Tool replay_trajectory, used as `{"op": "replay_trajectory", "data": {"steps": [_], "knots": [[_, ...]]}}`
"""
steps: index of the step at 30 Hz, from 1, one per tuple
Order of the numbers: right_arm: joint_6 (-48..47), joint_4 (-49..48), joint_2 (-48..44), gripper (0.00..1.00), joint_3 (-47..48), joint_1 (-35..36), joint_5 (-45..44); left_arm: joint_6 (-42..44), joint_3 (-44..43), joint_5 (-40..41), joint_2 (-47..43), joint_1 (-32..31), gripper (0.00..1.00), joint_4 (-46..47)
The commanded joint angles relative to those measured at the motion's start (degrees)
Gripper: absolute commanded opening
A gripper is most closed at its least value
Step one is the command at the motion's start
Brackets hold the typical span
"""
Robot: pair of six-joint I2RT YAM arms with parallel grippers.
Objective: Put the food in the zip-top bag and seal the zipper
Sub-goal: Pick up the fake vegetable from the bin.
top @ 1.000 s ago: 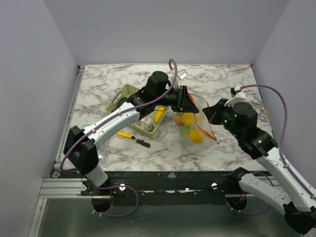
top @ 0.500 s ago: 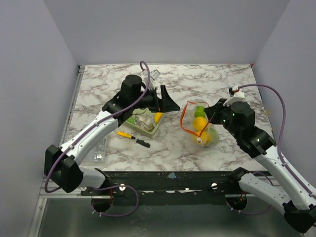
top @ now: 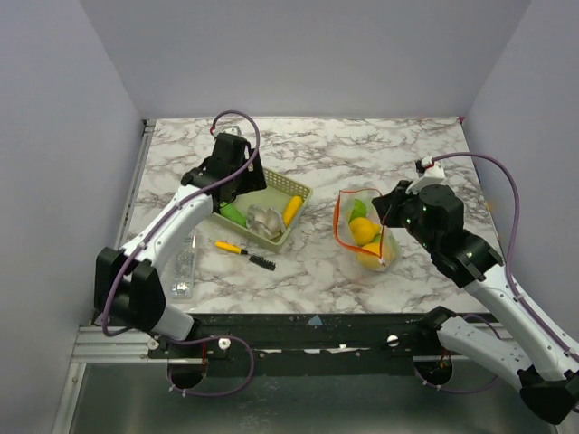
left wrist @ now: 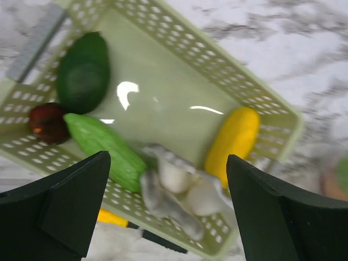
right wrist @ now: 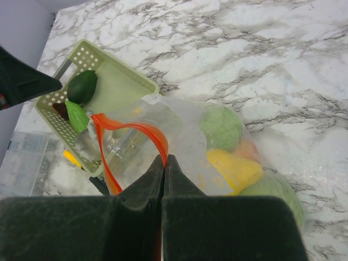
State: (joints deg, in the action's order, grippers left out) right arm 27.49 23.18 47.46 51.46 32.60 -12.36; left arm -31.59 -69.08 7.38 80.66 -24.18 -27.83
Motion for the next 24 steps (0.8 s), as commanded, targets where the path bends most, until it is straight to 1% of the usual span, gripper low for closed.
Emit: {"op": "replay_trajectory", "data": {"steps": [1,3,5,9,14,17,20,24], "knots": [[-0.47,-1.50,-0.48,0.01,-0.46,-0.15,-0.14,5.64,-8.46,13.22,11.26,3.40,0.88,-12.38],[-0.42,-1.34,-1.03,0.01,-0.52,-0.14,-0.37,6.08,-9.72,11.77,14.85,5.16,0.88,-14.34],[-0.58,-1.30,-1.32,0.01,-0.44,-0.14,-0.21,4.91,-9.75,10.22,16.49,6.84,0.88,-14.53],[-0.70,-1.29,-0.80,0.01,0.10,-0.12,0.27,-1.75,-10.10,7.38,18.48,8.56,0.88,-14.69],[-0.22,-1.95,-0.33,0.01,-0.06,-0.13,1.46,-10.77,-10.11,3.89,20.98,8.63,0.84,-15.10],[0.11,-2.09,-0.30,0.01,-0.20,-0.09,1.92,-19.09,-9.15,2.17,22.07,8.63,0.81,-15.26],[0.16,-2.02,-0.69,0.01,-0.07,-0.10,1.68,-25.31,-9.14,3.09,23.35,8.80,0.79,-16.57],[0.15,-1.39,-1.16,0.01,0.55,-0.15,1.43,-31.33,-8.62,6.96,24.16,9.02,0.79,-17.95]]}}
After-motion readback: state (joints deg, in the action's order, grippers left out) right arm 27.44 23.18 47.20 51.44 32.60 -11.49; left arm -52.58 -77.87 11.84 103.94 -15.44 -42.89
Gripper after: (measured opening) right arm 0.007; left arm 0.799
